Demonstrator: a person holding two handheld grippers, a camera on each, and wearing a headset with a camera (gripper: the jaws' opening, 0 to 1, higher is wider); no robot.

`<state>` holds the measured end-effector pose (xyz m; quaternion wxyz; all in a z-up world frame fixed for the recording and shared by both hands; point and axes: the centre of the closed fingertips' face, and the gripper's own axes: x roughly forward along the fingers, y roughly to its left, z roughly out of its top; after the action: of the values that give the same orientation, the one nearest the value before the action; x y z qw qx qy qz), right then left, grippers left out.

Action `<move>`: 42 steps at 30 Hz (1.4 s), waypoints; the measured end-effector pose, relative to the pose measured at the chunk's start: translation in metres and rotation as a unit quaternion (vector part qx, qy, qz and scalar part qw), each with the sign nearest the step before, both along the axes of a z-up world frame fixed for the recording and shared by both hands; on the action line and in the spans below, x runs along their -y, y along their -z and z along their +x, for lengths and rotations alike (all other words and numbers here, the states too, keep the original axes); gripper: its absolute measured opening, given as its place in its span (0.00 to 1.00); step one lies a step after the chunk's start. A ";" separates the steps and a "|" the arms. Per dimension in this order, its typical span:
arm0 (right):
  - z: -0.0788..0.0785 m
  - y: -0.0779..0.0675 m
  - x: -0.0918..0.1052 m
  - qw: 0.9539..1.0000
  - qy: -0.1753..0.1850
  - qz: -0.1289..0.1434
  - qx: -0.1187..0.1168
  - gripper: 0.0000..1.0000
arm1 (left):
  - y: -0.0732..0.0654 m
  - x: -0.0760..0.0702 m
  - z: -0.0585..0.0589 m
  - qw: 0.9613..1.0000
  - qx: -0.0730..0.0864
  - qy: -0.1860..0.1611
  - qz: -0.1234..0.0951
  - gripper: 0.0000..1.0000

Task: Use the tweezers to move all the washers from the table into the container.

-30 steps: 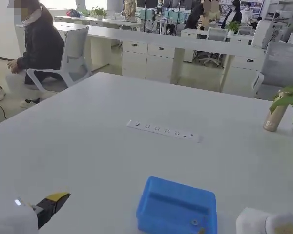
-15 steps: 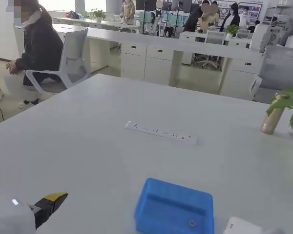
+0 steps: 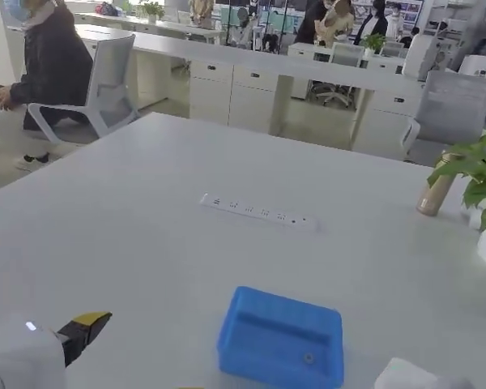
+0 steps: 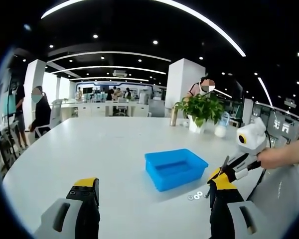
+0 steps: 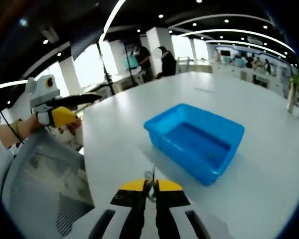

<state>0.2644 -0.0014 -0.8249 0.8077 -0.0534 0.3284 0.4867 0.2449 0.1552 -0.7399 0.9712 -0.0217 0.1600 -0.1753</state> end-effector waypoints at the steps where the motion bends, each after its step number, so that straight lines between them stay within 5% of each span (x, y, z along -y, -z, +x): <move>1: -0.003 -0.002 -0.002 1.000 0.005 -0.001 0.001 0.03 | 0.001 0.001 0.000 1.000 -0.002 0.003 0.001 0.94; 9: -0.005 -0.009 0.006 0.997 0.074 0.003 -0.018 0.03 | 0.007 0.010 -0.002 0.999 -0.004 0.028 0.042 0.95; 20: 0.006 -0.048 0.023 0.989 0.145 0.006 0.011 0.03 | 0.002 0.006 0.000 1.000 0.002 0.019 -0.004 0.94; 32: 0.052 -0.087 0.026 0.984 0.169 0.016 0.055 0.03 | 0.001 0.011 0.002 1.000 0.004 0.028 -0.001 0.95; 42: 0.093 -0.083 0.008 0.988 0.140 -0.003 0.070 0.03 | 0.000 0.015 0.002 0.999 0.006 0.038 0.007 0.95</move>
<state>0.3578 -0.0098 -0.7420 0.8888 -0.0432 0.2762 0.3631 0.2469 0.1401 -0.7401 0.9650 -0.0078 0.1556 -0.2108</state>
